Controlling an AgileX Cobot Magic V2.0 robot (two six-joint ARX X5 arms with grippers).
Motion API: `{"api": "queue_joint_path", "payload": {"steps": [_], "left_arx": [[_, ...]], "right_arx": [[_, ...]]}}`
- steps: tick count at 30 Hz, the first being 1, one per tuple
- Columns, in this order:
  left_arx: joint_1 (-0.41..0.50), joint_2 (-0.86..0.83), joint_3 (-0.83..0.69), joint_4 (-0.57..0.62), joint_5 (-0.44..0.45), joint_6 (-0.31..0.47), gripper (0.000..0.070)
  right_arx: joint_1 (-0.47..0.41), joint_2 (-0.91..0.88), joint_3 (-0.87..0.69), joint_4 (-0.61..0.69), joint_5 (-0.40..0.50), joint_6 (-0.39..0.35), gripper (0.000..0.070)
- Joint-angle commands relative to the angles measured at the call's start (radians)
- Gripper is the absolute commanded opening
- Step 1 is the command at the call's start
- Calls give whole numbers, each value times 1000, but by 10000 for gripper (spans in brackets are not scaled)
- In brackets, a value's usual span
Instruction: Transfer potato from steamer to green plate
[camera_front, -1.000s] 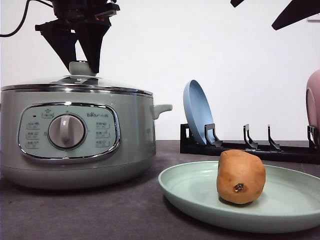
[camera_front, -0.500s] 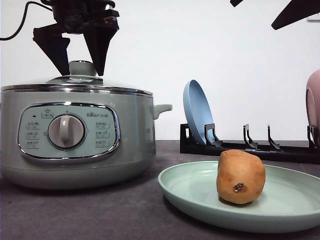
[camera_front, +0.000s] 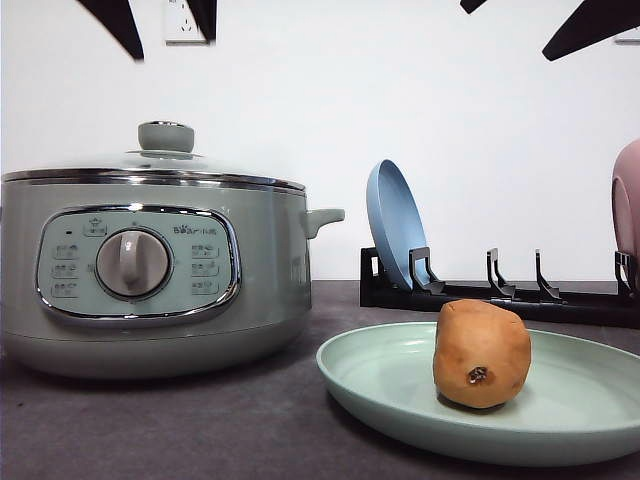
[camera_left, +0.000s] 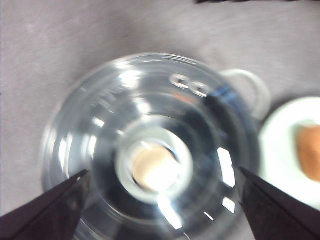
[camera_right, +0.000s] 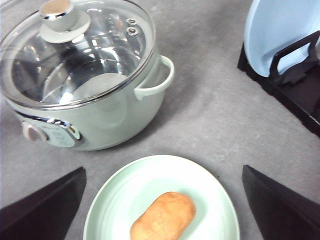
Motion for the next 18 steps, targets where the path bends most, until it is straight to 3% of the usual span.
{"api": "queue_joint_path", "payload": {"steps": [1, 11, 18], "left_arx": [[-14, 2, 26, -14, 40, -8, 590], [-79, -51, 26, -50, 303, -8, 590], [-114, -51, 26, -50, 315, -5, 590]], "right_arx": [[5, 4, 14, -5, -13, -1, 633], [5, 4, 14, -123, -116, 17, 631], [5, 4, 14, -191, -119, 27, 631]]}}
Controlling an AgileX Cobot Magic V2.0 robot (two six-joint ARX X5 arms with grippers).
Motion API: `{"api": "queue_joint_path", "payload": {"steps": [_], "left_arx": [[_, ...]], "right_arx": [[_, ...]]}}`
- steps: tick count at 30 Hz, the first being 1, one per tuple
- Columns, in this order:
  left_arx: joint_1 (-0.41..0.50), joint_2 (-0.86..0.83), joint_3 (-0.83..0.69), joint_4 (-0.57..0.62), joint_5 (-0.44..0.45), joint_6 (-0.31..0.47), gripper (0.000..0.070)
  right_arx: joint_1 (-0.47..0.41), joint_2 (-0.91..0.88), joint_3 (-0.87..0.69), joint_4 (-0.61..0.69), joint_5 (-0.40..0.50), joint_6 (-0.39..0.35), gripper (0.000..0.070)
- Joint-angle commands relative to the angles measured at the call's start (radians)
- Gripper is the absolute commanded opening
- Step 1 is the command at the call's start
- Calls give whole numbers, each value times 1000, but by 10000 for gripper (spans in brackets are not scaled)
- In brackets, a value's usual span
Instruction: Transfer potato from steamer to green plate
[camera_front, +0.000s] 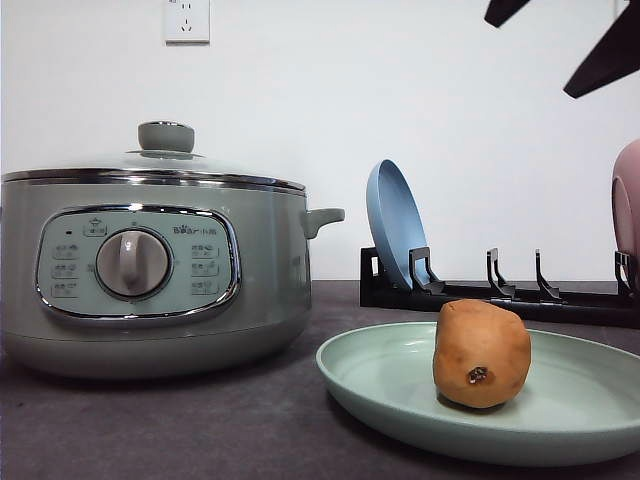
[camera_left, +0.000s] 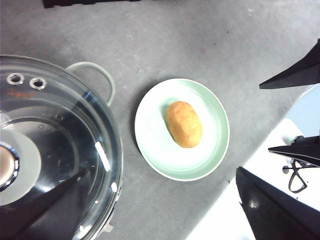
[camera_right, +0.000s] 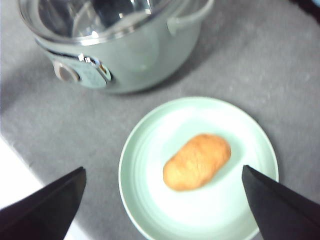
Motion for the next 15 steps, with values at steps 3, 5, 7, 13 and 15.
{"api": "queue_joint_path", "payload": {"steps": [3, 5, 7, 13, 15], "left_arx": [[-13, 9, 26, -32, 5, 2, 589], [-13, 9, 26, -32, 5, 2, 574], [-13, 9, 26, -32, 5, 2, 506], [-13, 9, 26, -32, 5, 2, 34], [-13, 9, 26, -32, 5, 2, 1]], "right_arx": [[5, 4, 14, -6, -4, 15, 630], [5, 4, 14, -13, -4, 16, 623], [5, 4, 14, -20, -4, 18, 579], [5, 4, 14, -44, -4, 13, 27], [5, 4, 14, -44, -3, 10, 0]]}}
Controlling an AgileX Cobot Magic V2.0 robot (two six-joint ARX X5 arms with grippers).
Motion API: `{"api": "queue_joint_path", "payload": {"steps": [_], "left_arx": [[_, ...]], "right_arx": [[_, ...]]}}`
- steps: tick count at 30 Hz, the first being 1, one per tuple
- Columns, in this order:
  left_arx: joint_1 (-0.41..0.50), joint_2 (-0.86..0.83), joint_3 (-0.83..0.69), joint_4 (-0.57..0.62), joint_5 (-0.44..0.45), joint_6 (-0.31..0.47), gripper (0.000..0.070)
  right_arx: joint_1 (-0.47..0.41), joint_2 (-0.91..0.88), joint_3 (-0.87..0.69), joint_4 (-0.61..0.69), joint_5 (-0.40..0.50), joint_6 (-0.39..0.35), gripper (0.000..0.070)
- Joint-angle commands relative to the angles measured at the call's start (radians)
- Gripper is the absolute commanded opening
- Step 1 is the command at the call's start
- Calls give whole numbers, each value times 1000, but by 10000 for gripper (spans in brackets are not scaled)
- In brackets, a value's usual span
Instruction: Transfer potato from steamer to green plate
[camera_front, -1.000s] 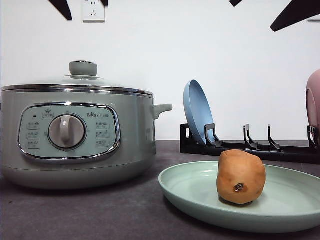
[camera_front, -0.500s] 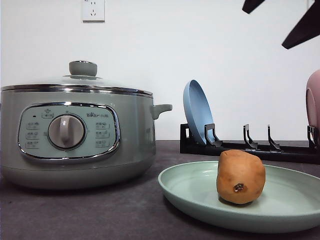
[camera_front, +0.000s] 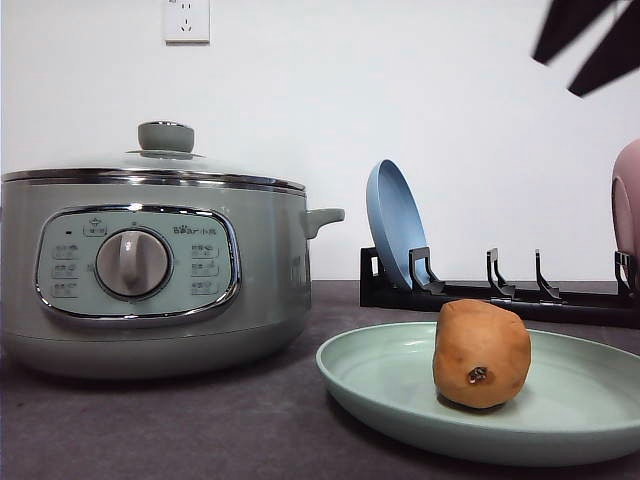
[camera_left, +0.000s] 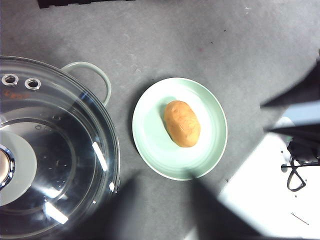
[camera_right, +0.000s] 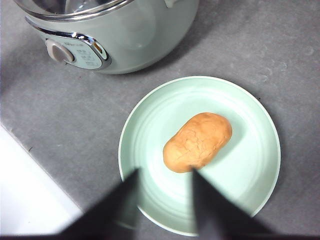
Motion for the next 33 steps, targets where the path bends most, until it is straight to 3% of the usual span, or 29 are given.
{"api": "queue_joint_path", "payload": {"steps": [1, 22, 26, 33], "left_arx": [[-8, 9, 26, -32, 5, 3, 2], [-8, 9, 26, -31, 5, 2, 2], [-4, -1, 26, -18, -12, 58, 2], [54, -141, 24, 301, -22, 116, 1]], "right_arx": [[5, 4, 14, 6, -3, 4, 0], [5, 4, 14, 18, 1, 4, 0], [5, 4, 14, 20, 1, 4, 0], [5, 4, 14, 21, 1, 4, 0]]}}
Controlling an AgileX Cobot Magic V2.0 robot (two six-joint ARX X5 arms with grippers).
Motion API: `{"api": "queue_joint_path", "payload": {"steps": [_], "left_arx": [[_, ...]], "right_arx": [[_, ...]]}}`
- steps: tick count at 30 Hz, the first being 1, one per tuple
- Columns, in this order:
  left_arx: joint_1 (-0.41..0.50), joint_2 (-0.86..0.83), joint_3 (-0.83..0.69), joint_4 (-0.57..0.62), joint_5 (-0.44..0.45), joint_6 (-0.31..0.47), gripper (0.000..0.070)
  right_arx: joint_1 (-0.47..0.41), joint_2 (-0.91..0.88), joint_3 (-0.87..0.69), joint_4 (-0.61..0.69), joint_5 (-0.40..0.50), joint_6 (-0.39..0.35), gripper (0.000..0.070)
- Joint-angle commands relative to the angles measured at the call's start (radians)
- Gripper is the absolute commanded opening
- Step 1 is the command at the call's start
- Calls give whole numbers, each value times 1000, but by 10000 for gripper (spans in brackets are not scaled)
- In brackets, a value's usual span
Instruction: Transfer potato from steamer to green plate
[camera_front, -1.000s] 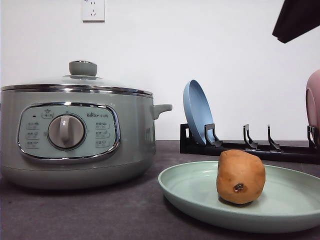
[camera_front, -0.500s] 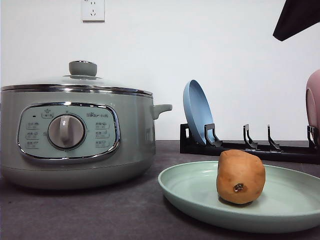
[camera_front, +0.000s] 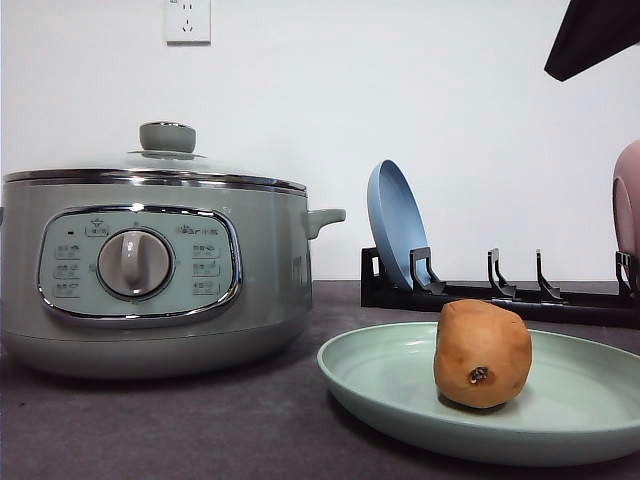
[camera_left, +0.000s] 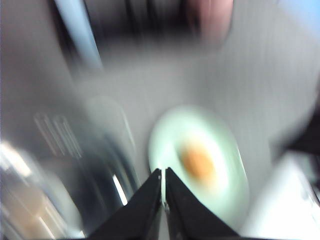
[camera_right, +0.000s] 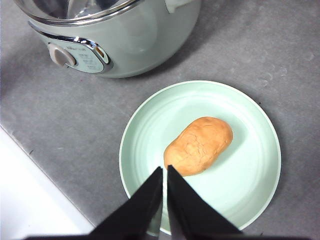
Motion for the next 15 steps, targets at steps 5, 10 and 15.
{"api": "queue_joint_path", "payload": {"steps": [5, 10, 15], "left_arx": [[111, -171, 26, 164, -3, 37, 1], [286, -310, -17, 172, -3, 33, 2], [440, -486, -223, 332, -66, 36, 1]], "right_arx": [[5, 4, 14, 9, 0, 4, 0], [5, 4, 14, 9, 0, 4, 0], [5, 4, 14, 10, 0, 4, 0]]}}
